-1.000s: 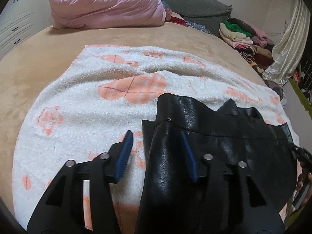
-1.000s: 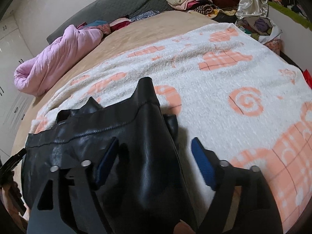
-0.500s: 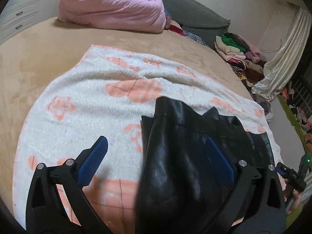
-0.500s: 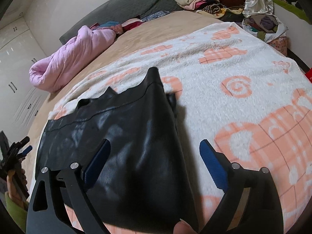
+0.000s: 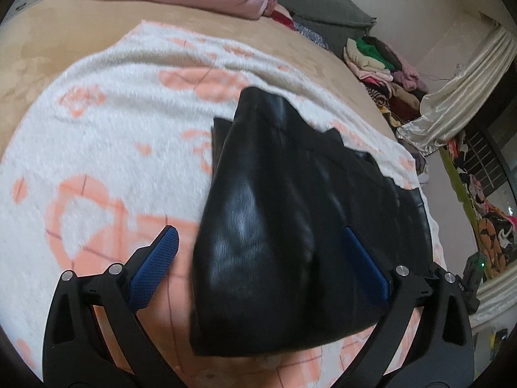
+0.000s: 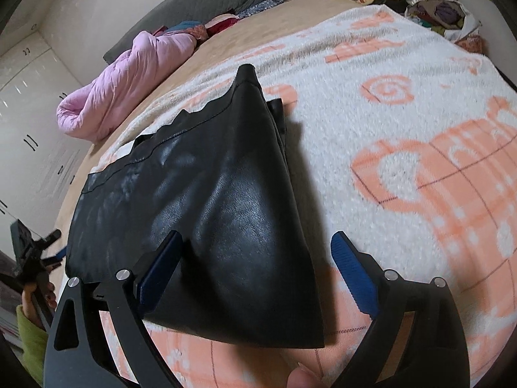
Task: Fold large clothes
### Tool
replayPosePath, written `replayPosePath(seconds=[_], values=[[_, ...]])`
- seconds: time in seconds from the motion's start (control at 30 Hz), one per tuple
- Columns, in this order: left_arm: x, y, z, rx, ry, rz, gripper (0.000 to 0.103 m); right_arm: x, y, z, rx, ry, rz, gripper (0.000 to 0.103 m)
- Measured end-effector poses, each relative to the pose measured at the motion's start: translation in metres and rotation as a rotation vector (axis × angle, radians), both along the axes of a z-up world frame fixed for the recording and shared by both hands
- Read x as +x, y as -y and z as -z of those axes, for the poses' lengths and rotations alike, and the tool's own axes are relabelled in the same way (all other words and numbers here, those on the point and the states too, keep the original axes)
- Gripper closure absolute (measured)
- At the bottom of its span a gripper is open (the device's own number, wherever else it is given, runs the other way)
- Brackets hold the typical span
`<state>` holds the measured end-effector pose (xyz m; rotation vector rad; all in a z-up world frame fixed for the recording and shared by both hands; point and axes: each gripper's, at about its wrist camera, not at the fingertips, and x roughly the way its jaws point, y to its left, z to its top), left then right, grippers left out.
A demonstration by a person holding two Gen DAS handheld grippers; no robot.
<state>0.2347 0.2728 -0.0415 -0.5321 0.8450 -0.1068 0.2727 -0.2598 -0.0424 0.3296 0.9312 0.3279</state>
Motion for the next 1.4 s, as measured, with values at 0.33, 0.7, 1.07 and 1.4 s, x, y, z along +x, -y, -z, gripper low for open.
replayPosePath(seconds=[0.33, 0.7, 1.07, 1.4], values=[[0.001, 0.03, 0.023, 0.071, -0.047, 0.017, 0.025, 0.001, 0.004, 0.014, 0.135, -0.043, -0.016, 0.053], [-0.054, 0.049, 0.012, 0.081, -0.004, 0.029, 0.054, -0.027, 0.024, -0.005, 0.057, -0.021, -0.054, 0.077], [-0.082, 0.058, 0.015, 0.11, 0.001, 0.041, 0.044, -0.059, 0.037, -0.009, -0.054, 0.008, 0.008, 0.048], [-0.094, 0.069, 0.002, 0.197, 0.034, 0.036, 0.022, -0.097, 0.012, -0.054, -0.209, 0.196, 0.024, 0.008]])
